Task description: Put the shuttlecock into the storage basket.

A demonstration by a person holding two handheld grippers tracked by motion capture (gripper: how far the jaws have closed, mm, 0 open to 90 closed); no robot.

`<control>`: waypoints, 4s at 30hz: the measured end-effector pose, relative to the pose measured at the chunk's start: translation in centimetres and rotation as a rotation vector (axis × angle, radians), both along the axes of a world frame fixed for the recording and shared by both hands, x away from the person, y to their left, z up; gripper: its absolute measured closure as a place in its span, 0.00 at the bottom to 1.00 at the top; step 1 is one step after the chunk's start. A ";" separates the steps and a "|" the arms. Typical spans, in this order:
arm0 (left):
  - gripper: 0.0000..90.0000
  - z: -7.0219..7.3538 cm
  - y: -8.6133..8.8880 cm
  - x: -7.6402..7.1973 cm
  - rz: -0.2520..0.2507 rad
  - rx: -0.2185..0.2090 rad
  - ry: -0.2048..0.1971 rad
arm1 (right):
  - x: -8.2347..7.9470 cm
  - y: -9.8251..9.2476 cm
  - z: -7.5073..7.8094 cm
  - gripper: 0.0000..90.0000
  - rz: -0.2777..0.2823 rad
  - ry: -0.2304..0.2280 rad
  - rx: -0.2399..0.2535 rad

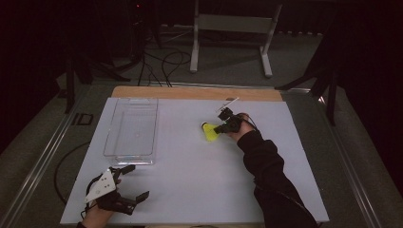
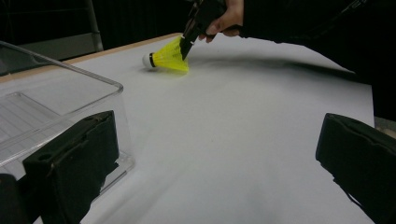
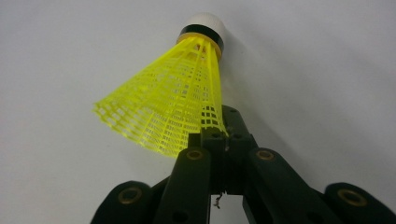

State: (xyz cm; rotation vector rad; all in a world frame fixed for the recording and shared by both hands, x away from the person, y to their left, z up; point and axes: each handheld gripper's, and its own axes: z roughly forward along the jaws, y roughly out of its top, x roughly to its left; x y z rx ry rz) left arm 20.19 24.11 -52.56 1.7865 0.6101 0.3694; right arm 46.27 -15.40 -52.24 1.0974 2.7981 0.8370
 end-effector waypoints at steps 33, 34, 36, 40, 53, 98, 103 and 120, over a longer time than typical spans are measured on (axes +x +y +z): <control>0.00 0.1 -0.3 0.1 0.001 0.021 0.003 | -5.0 -3.4 4.7 1.00 0.193 0.041 -0.122; 0.00 0.1 -0.3 0.1 0.001 0.024 0.002 | -5.2 -3.5 4.8 1.00 0.205 0.053 -0.131; 0.00 0.1 -0.4 0.1 -0.001 0.028 0.005 | -5.5 -3.5 4.8 1.00 0.221 0.068 -0.136; 0.00 0.2 -0.6 0.1 -0.005 0.040 0.012 | -6.0 -3.7 4.9 1.00 0.253 0.091 -0.133; 0.00 1.6 -1.5 0.6 -0.056 0.070 0.120 | -8.0 -4.0 5.0 1.00 0.389 0.118 -0.108; 0.00 10.6 -9.6 6.1 -0.446 0.438 0.138 | -13.5 -0.1 8.5 1.00 0.653 0.095 -0.036; 0.00 11.0 -11.3 6.6 -0.492 0.473 0.118 | -14.0 0.4 8.8 1.00 0.670 0.092 -0.048; 0.05 9.6 -16.0 7.7 -0.628 0.555 0.115 | -14.8 1.2 9.6 1.00 0.723 0.098 -0.005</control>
